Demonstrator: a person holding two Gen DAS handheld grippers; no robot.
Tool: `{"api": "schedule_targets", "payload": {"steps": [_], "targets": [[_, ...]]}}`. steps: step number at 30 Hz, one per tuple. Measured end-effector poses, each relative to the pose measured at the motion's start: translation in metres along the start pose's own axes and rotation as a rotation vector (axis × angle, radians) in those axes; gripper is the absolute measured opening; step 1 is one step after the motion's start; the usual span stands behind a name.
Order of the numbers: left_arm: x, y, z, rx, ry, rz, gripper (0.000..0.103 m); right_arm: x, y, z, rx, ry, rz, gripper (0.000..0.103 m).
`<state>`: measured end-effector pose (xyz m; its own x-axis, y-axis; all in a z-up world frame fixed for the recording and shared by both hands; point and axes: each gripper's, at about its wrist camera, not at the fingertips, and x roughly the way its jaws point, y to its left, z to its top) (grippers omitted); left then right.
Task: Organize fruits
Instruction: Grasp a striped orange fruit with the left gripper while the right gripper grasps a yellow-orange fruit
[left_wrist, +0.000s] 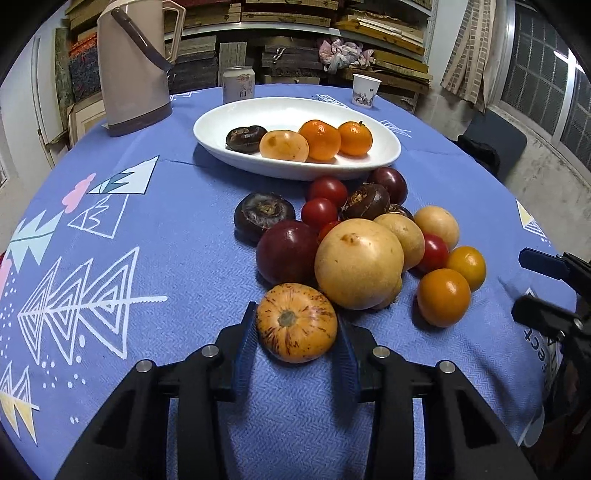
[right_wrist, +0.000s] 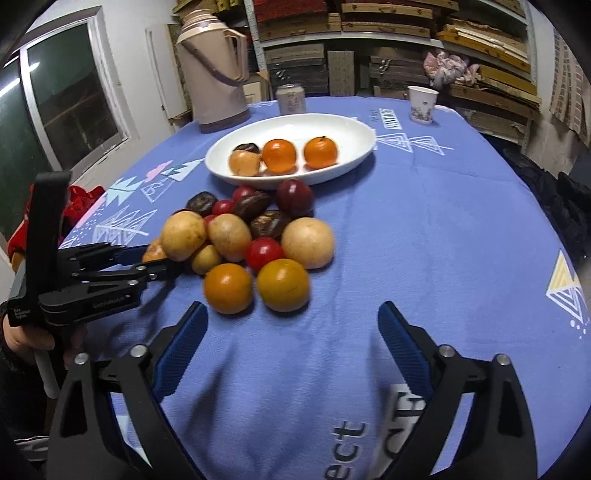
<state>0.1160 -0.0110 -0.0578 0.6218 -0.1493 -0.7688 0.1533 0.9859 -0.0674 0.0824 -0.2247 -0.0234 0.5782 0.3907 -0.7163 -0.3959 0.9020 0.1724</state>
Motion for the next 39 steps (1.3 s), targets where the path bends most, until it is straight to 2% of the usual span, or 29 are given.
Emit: {"api": "schedule_targets", "payload": {"steps": [2,6,8,16,19,22,24,32,39], "targets": [[-0.001,0.000,0.000,0.003,-0.001,0.004,0.040,0.005,-0.006,-0.001,0.001,0.027,-0.022,0.070],[-0.001,-0.001,0.000,0.006,-0.001,0.007,0.040,0.021,-0.009,-0.003,-0.020,0.080,-0.038,0.063],[-0.001,-0.001,0.000,0.007,-0.001,0.008,0.040,0.032,-0.006,-0.002,-0.043,0.106,-0.040,0.055],[-0.001,0.000,0.000,0.002,-0.002,0.003,0.040,0.052,0.011,0.015,-0.097,0.109,-0.043,0.054],[-0.001,0.000,0.000,0.001,-0.002,0.003,0.040,0.059,0.018,0.021,-0.121,0.115,-0.029,0.038],[-0.001,0.000,0.000,0.001,-0.002,0.005,0.040,0.062,0.022,0.021,-0.138,0.113,-0.046,0.038],[-0.002,0.001,0.000,-0.002,-0.003,0.002,0.040,0.057,0.018,0.020,-0.112,0.100,-0.019,0.038],[-0.013,0.002,-0.009,0.005,0.003,0.021,0.040,0.017,0.001,0.012,-0.064,0.025,-0.001,0.038],[-0.043,0.005,-0.007,0.007,-0.054,0.039,0.040,-0.008,-0.002,0.011,-0.054,-0.028,0.013,0.038]]}}
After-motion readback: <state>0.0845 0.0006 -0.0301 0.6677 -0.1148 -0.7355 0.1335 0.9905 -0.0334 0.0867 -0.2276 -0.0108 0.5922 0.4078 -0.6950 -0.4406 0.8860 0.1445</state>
